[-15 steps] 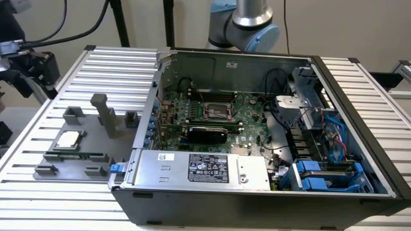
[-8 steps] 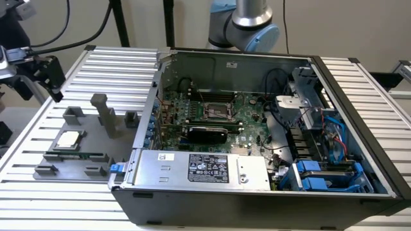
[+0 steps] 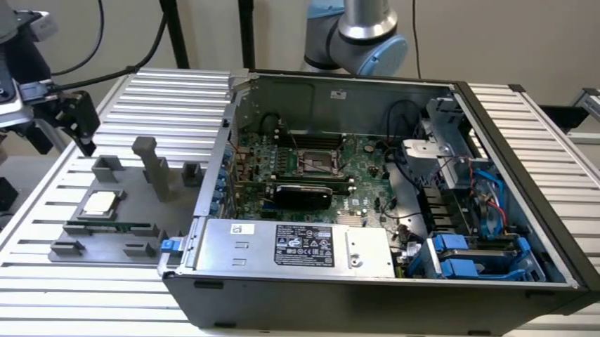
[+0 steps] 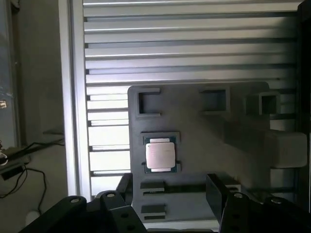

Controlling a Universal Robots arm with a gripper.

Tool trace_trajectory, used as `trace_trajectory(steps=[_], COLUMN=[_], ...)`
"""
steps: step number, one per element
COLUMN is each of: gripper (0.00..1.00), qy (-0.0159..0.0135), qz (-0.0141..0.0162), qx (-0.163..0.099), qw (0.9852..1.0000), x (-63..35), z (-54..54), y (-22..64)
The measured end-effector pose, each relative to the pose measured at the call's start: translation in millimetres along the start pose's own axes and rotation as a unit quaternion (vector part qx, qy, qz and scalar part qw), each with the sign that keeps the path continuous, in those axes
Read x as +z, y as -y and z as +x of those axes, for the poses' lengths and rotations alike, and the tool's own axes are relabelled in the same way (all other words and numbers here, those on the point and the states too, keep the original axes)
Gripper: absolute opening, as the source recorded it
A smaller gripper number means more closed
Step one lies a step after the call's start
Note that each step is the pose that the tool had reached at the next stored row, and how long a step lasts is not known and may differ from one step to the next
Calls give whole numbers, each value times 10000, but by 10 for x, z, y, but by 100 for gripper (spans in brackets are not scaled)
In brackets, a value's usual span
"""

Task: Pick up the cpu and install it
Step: 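Pick up the cpu and move it towards the insertion slot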

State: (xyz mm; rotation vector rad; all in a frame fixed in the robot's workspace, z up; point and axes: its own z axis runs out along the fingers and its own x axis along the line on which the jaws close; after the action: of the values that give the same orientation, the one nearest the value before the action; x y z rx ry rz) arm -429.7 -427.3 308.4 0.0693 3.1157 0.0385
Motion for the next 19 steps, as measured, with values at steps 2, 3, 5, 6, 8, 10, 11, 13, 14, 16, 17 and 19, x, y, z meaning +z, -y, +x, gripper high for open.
trace_trajectory(steps=[2, 3, 5, 6, 8, 10, 11, 13, 14, 16, 17, 19], gripper=[71, 71, 71, 71, 71, 71, 71, 71, 71, 71, 71, 71], qy=[0, 0, 1, 1, 1, 1, 0, 1, 1, 1, 1, 2], qz=[5, 6, 9, 10, 13, 16, 19, 26, 30, 40, 46, 59], qx=[-6, -8, -12, -13, -16, -20, -21, -26, -29, -37, -43, -56], qw=[10000, 10000, 10000, 10000, 10000, 10000, 10000, 10000, 10000, 10000, 10000, 10000], x=[37, 54, 91, 110, 145, 183, 199, 236, 255, 291, 309, 346], z=[1, 1, 2, 3, 4, 5, 5, 6, 6, 8, 8, 8], y=[0, 0, 0, 0, 1, 2, 2, 3, 3, 4, 5, 6])
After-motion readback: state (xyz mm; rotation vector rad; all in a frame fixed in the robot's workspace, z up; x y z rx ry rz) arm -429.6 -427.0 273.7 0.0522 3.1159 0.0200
